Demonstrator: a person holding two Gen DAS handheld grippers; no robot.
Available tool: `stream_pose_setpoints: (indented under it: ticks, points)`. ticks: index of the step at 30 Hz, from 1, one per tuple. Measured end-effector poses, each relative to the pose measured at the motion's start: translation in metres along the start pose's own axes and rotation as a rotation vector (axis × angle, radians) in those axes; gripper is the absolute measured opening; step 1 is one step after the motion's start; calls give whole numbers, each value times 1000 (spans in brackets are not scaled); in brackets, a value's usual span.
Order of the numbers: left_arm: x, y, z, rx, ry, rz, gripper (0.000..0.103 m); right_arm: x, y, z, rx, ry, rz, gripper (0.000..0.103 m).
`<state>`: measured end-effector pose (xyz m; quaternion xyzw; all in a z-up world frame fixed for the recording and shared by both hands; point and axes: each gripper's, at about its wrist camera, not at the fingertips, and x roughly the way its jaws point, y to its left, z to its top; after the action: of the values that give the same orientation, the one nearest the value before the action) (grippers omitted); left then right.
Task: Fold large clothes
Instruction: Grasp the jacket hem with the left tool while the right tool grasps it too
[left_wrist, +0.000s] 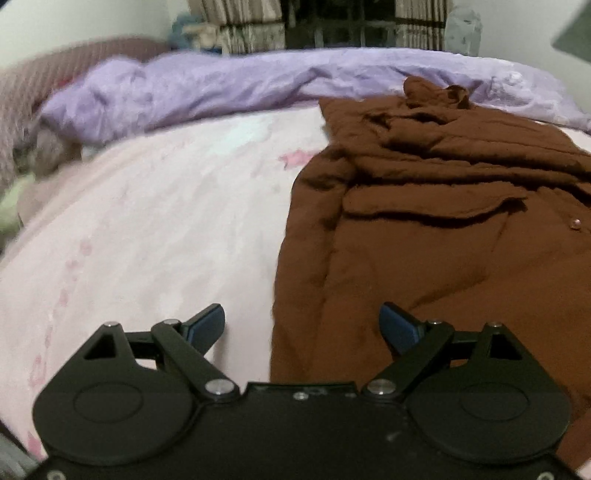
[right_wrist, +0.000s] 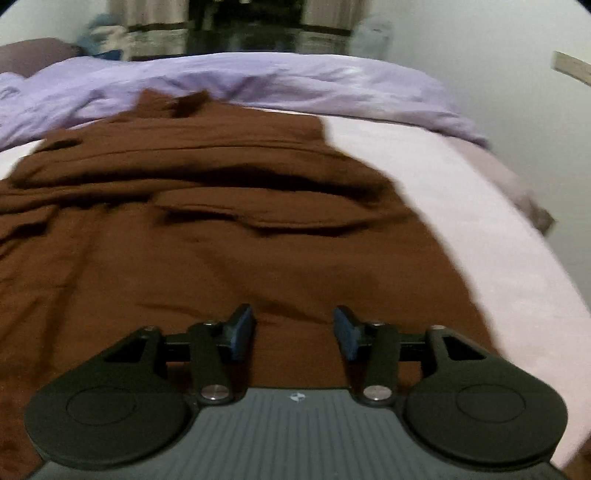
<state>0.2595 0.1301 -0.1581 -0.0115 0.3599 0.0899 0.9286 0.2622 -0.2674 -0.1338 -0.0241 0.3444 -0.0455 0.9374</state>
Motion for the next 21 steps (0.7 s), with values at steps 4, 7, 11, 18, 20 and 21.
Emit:
stream_pose_setpoints:
  ticks: [4,7,11,18,20,21]
  points:
    - [-5,15,-8,-64,53,-98,92,-9,-29,-4,-5,20,-53,88]
    - [-3,7,-9,-48,57,-119,92,-4,-43,-6,11,43,-122,94]
    - [-5,-4,-9,-17,60,-139,92,8,-65,-8,133,85,-61,103]
    - [-2,3,-2,12,126,-178,93,6,-74,-13,150,108,42,103]
    - [-6,13,-2,0,159,-213,93,0,-76,-15,130,106,87,88]
    - [-9,16,-4,6,165,-235,92,-3,-78,-16,119,103,103,81]
